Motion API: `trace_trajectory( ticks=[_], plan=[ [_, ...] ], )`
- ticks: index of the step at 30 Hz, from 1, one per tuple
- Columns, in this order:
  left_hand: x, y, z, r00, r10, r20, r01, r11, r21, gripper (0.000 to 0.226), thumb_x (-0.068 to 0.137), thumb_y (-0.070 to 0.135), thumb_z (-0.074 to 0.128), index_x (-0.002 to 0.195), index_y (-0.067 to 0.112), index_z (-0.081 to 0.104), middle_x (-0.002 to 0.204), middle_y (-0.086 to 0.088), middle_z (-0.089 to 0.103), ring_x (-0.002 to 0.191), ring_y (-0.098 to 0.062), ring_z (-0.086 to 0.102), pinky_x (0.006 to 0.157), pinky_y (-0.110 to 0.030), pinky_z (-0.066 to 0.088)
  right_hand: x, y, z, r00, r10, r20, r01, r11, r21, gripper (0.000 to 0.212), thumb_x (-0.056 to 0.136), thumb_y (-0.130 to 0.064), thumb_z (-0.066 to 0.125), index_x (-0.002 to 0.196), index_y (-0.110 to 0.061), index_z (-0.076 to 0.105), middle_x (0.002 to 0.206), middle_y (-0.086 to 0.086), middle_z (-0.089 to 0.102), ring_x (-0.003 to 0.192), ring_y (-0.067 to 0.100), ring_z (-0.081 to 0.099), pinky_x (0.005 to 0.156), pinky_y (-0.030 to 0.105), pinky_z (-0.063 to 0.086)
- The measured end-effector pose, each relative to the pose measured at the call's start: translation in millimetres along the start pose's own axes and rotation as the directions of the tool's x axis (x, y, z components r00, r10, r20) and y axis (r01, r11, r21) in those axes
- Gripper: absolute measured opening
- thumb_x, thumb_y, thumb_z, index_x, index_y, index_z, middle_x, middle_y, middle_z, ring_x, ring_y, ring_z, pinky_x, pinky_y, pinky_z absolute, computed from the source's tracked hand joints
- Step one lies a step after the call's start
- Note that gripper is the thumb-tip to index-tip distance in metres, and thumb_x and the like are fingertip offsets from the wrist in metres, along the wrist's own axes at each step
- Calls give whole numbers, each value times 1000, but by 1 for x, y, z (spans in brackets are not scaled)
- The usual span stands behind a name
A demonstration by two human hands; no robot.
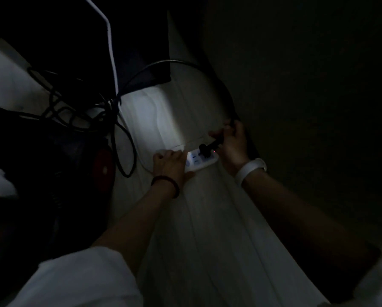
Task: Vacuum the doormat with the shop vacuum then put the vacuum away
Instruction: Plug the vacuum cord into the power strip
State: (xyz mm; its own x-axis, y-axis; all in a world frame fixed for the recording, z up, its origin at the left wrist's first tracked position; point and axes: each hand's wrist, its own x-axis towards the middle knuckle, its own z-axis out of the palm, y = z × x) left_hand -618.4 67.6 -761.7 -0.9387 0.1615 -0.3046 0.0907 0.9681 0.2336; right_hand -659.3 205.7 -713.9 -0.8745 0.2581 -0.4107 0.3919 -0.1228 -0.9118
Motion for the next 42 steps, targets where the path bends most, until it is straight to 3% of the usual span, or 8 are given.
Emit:
trace_trajectory(
  ticks=[8, 11, 19, 22, 28, 34, 38, 42],
  plan=[
    [-13, -23, 3, 989, 146, 16, -145, 989, -37, 51, 89, 27, 56, 137, 21, 42, 144, 3, 43, 129, -17, 36, 91, -31, 13, -8, 38, -2, 965, -210, 155, 246, 932, -265, 10, 98, -5, 36, 103, -12, 42, 95, 7, 53, 83, 5, 55, 72, 11, 44],
    [-14, -28, 6, 990, 142, 10, -141, 988, -65, 54, 91, 28, 53, 141, 24, 34, 148, 7, 35, 133, -14, 31, 95, -29, 12, -15, 47, -12, 923, -264, 278, 354, 866, -354, 11, 97, -8, 42, 104, -16, 42, 95, 0, 56, 88, 9, 58, 81, 22, 46],
    [-16, -32, 12, 991, 123, -49, -130, 977, -170, 53, 88, 28, 58, 138, 21, 42, 143, -2, 42, 131, -18, 36, 96, -28, 11, -26, 46, -13, 916, -22, 401, 204, 885, -418, 25, 90, -4, 55, 77, -18, 40, 83, 23, 55, 58, 16, 54, 43, 18, 43],
    [-17, -33, 12, 993, 104, -61, -114, 973, -202, 53, 86, 36, 57, 136, 21, 45, 141, -2, 46, 131, -19, 38, 97, -28, 11, -26, 46, -10, 937, -60, 343, 186, 919, -347, 26, 92, 2, 49, 76, -15, 37, 87, 37, 57, 57, 12, 57, 49, 21, 46],
    [-17, -36, 10, 999, 50, -4, -50, 986, -161, 56, 88, 39, 56, 140, 28, 37, 145, 7, 40, 133, -16, 29, 94, -27, 10, -14, 38, -16, 935, -174, 309, 296, 863, -409, 27, 94, 2, 41, 81, -22, 39, 79, 3, 59, 68, -4, 60, 68, 18, 47],
    [-18, -38, 11, 999, 52, 0, -51, 982, -182, 57, 88, 38, 56, 140, 29, 36, 145, 7, 39, 132, -17, 29, 94, -26, 12, -19, 31, -5, 812, -233, 536, 569, 520, -637, 25, 90, 6, 42, 114, 4, 48, 89, 8, 56, 85, 33, 58, 78, 41, 45],
    [-18, -38, 13, 999, 33, 6, -32, 981, -190, 57, 89, 38, 55, 141, 30, 34, 146, 7, 39, 132, -17, 28, 97, -27, 12, -23, 26, -6, 761, -230, 607, 631, 479, -610, 22, 87, 8, 44, 109, 10, 46, 95, 28, 59, 87, 41, 58, 75, 42, 48],
    [-19, -38, 15, 1000, 21, 6, -19, 973, -231, 59, 89, 39, 55, 142, 29, 32, 146, 6, 38, 133, -17, 29, 96, -26, 12, -27, 29, -4, 777, -223, 588, 607, 512, -608, 18, 93, 1, 42, 108, 9, 47, 98, 22, 59, 87, 31, 58, 73, 21, 44]
  ],
)
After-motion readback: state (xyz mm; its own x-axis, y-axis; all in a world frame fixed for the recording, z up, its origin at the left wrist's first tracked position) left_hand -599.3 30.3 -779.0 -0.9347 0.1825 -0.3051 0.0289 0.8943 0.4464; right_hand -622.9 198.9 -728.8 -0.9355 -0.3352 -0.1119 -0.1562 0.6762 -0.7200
